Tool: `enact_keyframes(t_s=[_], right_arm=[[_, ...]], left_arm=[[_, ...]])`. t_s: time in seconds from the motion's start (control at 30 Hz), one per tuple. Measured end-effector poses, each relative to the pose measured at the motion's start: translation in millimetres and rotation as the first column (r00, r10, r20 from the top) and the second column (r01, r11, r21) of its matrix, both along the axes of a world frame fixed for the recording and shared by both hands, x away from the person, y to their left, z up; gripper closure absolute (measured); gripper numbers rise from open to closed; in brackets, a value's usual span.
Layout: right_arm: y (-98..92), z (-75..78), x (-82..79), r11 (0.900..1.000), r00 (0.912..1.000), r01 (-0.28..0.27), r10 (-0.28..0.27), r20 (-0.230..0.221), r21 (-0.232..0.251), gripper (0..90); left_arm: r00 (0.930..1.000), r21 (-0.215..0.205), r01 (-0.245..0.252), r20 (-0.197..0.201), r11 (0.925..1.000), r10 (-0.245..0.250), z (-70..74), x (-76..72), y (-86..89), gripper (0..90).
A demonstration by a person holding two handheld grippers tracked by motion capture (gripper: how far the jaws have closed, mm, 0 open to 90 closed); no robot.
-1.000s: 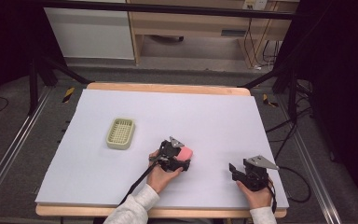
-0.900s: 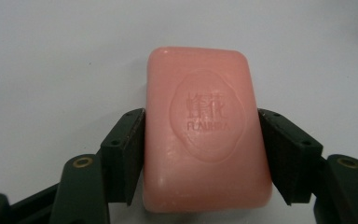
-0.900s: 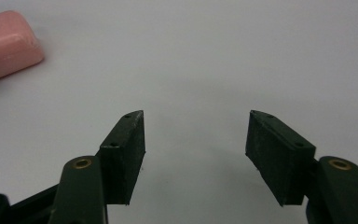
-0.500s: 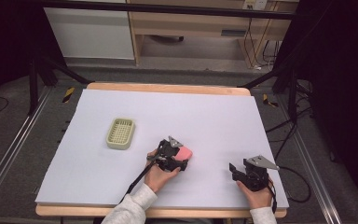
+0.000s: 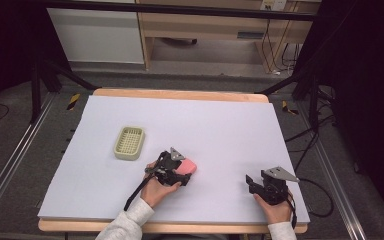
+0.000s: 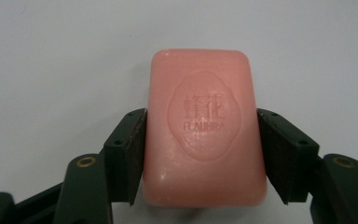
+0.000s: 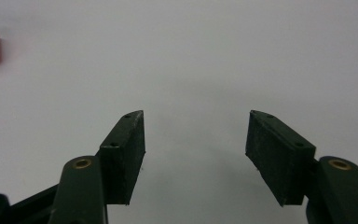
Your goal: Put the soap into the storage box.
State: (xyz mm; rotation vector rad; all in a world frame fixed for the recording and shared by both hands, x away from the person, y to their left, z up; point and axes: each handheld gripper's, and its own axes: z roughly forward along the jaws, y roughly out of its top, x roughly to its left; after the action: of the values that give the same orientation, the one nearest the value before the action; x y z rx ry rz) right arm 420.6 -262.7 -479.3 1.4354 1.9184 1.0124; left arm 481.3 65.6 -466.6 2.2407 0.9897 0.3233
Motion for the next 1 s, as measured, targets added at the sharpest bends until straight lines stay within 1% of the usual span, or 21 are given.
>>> enact_keyframes(t_s=[0.07, 0.1, 0.13, 0.17, 0.27, 0.3, 0.4, 0.43, 0.5, 0.6, 0.63, 0.87, 1.0], right_arm=[[0.0, -0.1, -0.1, 1.000, 1.0000, 0.000, 0.000, 0.002, 0.001, 37.3], [0.0, -0.1, -0.1, 1.000, 1.0000, 0.000, 0.000, 0.002, 0.001, 37.3], [0.0, -0.1, -0.1, 1.000, 1.0000, 0.000, 0.000, 0.001, 0.001, 37.2], [0.0, -0.1, -0.1, 1.000, 1.0000, 0.001, -0.001, -0.001, 0.001, 37.2], [0.0, -0.2, 0.1, 1.000, 1.0000, -0.001, 0.001, -0.002, 0.001, 37.2], [0.0, -0.2, 0.1, 1.000, 1.0000, 0.000, 0.000, -0.002, 0.002, 37.2], [-0.3, -0.2, 0.2, 1.000, 1.0000, 0.000, 0.000, -0.002, 0.002, 37.1], [-0.5, -0.1, 0.1, 1.000, 1.0000, -0.002, 0.002, -0.001, 0.002, 37.2], [-0.4, -0.1, 0.0, 1.000, 1.0000, -0.002, 0.002, -0.002, 0.002, 37.2], [-0.2, -0.2, 0.1, 1.000, 1.0000, -0.002, 0.002, -0.003, 0.003, 37.2], [-0.3, -0.2, 0.1, 1.000, 1.0000, -0.001, 0.001, -0.003, 0.004, 37.2], [-0.1, -0.4, 0.3, 1.000, 1.0000, -0.001, 0.001, -0.003, 0.002, 37.2], [-0.4, -0.3, 0.3, 1.000, 1.0000, -0.002, 0.002, -0.002, 0.004, 37.2]], left_arm=[[1.0000, -0.003, 0.003, -0.006, 1.0000, -0.003, -0.5, 0.5, -1.5, 35.8], [1.0000, -0.003, 0.003, -0.006, 1.0000, -0.003, -0.5, 0.5, -1.5, 32.9], [0.9999, -0.002, 0.003, -0.013, 1.0000, -0.003, -0.3, 2.2, -1.8, 32.9], [0.9999, -0.007, -0.002, -0.013, 1.0000, 0.001, 0.0, 3.7, -2.0, 30.6], [0.9998, -0.016, -0.011, -0.017, 0.9998, 0.010, 2.4, 7.9, -3.5, 29.4], [0.9997, -0.002, -0.002, -0.024, 1.0000, 0.002, 3.5, 10.0, -5.2, 29.6], [0.9996, 0.005, 0.002, -0.028, 1.0000, -0.002, 3.2, 11.6, -8.1, 30.5], [0.9995, 0.023, 0.014, -0.028, 0.9996, -0.014, 2.9, 13.0, -10.0, 32.2], [0.9993, 0.030, 0.016, -0.036, 0.9994, -0.015, 2.3, 13.4, -11.3, 32.8], [0.9990, 0.051, 0.023, -0.039, 0.9984, -0.021, -1.5, 14.4, -14.5, 34.1], [0.9992, 0.064, 0.026, -0.031, 0.9976, -0.024, -1.5, 14.2, -14.9, 35.8], [0.9994, 0.068, 0.020, -0.031, 0.9974, -0.018, -1.2, 14.0, -15.6, 36.9], [0.9991, 0.063, 0.020, -0.038, 0.9978, -0.018, -0.6, 15.0, -14.8, 37.1]])
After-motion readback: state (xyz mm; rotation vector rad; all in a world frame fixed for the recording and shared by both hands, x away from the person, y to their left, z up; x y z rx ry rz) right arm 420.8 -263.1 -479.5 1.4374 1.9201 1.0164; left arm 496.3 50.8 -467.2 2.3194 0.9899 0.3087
